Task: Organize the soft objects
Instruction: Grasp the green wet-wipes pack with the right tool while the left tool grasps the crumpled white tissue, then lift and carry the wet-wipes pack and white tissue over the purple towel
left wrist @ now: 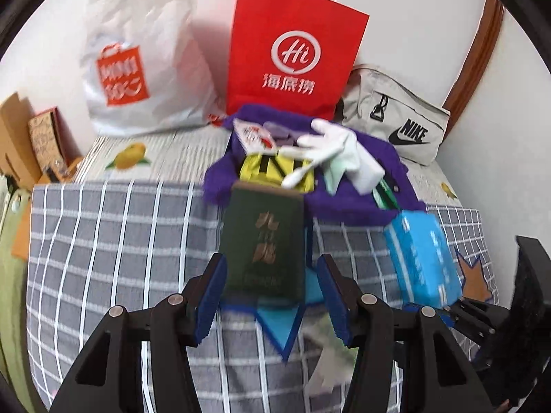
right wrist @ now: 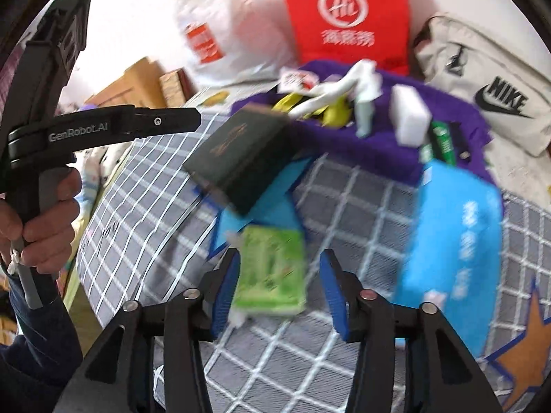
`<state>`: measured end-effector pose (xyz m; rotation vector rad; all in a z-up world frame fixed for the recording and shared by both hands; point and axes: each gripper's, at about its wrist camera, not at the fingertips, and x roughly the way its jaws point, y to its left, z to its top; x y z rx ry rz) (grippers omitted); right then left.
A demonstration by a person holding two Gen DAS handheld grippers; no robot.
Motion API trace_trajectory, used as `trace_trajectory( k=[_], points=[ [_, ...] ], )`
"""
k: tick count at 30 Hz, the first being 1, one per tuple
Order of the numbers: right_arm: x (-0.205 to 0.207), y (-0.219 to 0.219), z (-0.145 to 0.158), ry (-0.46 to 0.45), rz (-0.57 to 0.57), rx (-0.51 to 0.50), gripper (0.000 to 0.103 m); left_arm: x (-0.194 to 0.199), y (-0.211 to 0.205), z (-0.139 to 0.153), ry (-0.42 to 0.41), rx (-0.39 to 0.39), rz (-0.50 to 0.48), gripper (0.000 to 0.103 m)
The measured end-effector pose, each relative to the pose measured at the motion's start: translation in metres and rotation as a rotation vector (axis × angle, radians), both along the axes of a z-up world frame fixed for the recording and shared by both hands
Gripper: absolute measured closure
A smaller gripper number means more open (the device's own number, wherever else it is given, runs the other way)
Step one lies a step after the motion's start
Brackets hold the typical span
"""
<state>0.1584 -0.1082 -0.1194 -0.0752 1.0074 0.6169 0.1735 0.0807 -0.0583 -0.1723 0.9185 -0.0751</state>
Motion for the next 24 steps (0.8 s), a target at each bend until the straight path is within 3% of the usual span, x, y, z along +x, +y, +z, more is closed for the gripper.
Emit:
trace_trajectory(
  k=[5,9,14,20,22,24],
  points=[
    [-0.008,0.014,-0.017,0.018,0.004,0.004,0.050,-0.033,0.011,-0.019,0.021,-0.048,0.005,0.051],
    [-0.008,0.018,-0.029,0.016,-0.030,-0.039,0.050,-0.054,0.013,-0.036,0.045,-0.041,0.004,0.051],
    [-0.004,0.018,-0.044,0.045,-0.063,-0.028,0.040,-0.066,0.014,-0.049,0.063,-0.065,-0.005,0.051],
    [-0.001,0.025,-0.060,0.052,-0.068,-0.025,0.040,-0.066,0.007,-0.060,0.079,-0.066,-0.035,0.051],
    [-0.003,0.024,-0.058,0.028,-0.071,-0.012,0.052,-0.064,0.004,-0.064,0.087,-0.066,-0.042,0.051],
    [-0.004,0.021,-0.053,0.009,-0.076,0.001,0.052,-0.062,0.000,-0.070,0.097,-0.070,-0.053,0.051]
  ],
)
